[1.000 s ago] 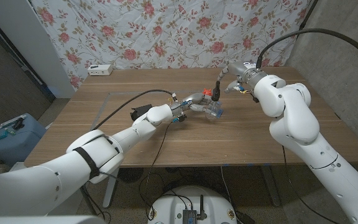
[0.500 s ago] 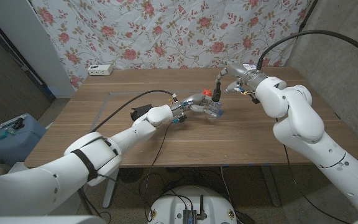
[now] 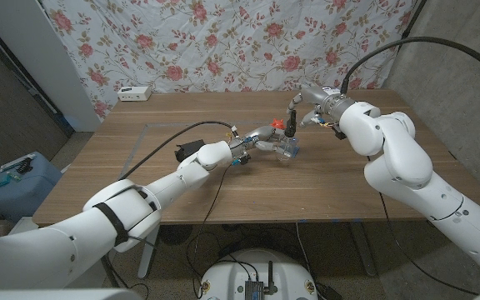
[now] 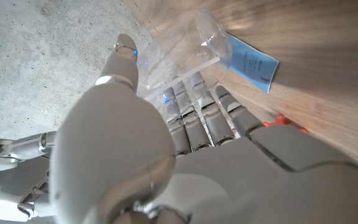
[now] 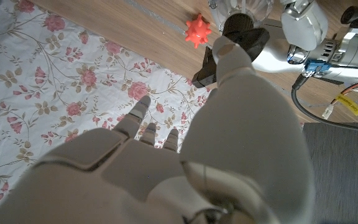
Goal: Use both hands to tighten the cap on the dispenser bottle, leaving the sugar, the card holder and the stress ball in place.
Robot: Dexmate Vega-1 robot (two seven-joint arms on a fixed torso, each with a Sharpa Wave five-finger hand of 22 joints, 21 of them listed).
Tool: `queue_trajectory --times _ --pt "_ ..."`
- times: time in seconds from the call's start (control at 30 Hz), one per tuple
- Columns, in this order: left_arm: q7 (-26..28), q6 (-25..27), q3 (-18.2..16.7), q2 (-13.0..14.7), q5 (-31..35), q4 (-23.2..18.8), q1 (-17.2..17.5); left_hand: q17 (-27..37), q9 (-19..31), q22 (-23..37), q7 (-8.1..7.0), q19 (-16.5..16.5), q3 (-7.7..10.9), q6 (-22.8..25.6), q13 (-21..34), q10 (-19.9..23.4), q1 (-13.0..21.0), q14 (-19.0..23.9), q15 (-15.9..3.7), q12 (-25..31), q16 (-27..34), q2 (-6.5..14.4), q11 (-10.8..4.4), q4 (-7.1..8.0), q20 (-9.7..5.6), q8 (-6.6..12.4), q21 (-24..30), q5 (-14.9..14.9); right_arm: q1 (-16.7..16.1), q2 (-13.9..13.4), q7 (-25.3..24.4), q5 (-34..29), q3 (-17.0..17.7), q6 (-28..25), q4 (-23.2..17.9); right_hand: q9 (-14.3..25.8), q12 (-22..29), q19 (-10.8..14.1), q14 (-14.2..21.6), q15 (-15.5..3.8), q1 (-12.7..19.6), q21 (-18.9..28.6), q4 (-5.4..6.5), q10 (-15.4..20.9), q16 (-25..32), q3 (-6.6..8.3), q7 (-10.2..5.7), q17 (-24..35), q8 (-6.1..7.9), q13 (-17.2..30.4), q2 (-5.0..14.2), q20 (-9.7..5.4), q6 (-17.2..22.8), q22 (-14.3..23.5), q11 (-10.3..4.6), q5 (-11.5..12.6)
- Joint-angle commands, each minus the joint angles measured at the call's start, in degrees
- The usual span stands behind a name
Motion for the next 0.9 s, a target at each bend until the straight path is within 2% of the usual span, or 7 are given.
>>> queue_trajectory --times 0.03,0.2,0.43,0.9 --pt "0.47 0.39 -0.17 0.59 0.15 -1.45 0.77 0.20 0.29 0.08 -1.16 0.13 4.34 4.86 0.19 0.45 -2.91 0.54 -4.27 0.21 0.46 6.33 -0.19 4.00 -3.88 0.34 0.03 0.29 2.73 -1.65 0.95 0.19 -3.59 -2.25 0.29 -0.05 -0.02 -0.20 -0.42 -0.06 0.35 0.00 0.36 -0.57 0.15 0.15 0.00 0.18 -0.36 0.18 0.00 0.19 -0.50 0.03 0.13 0.27" --pt "0.53 0.42 -0.21 0.77 0.16 -1.89 1.03 0.21 0.29 0.08 -1.09 0.13 4.36 4.90 0.20 0.47 -2.91 0.54 -4.25 0.22 0.47 6.37 -0.12 4.00 -3.89 0.34 0.03 0.29 2.86 -1.88 0.42 0.73 -3.98 -2.84 0.42 -0.14 0.13 -0.18 -0.44 -0.02 0.34 0.07 0.49 -0.49 0.25 0.10 0.00 0.19 -0.60 0.17 -0.08 0.16 -0.89 0.03 0.23 0.28" --pt "0.40 0.48 -0.24 1.06 0.19 -2.45 1.26 0.23 0.29 0.08 -1.20 0.12 4.36 4.97 0.19 0.46 -2.91 0.57 -4.27 0.20 0.49 6.36 -0.16 4.01 -3.87 0.37 0.03 0.29 3.78 -2.10 2.17 0.55 -4.91 -4.86 0.09 -0.26 0.23 0.00 -0.48 0.10 0.08 0.21 0.77 -0.63 0.35 -0.09 0.00 0.20 -0.91 0.16 -0.25 0.30 -1.39 0.03 0.35 0.27" --pt "0.67 0.53 -0.42 1.79 0.35 -3.97 1.99 0.25 0.29 0.08 -1.15 0.10 4.37 5.00 0.22 0.54 -2.87 0.54 -4.25 0.23 0.50 6.36 -0.08 3.98 -3.86 0.36 0.03 0.30 6.33 -1.81 6.59 0.20 -7.13 -8.74 -0.27 -0.64 0.29 0.03 -1.07 1.00 -2.24 0.36 2.18 -1.85 0.54 -1.36 0.07 0.25 -2.13 0.14 -0.89 0.86 -3.83 0.07 1.87 0.03"
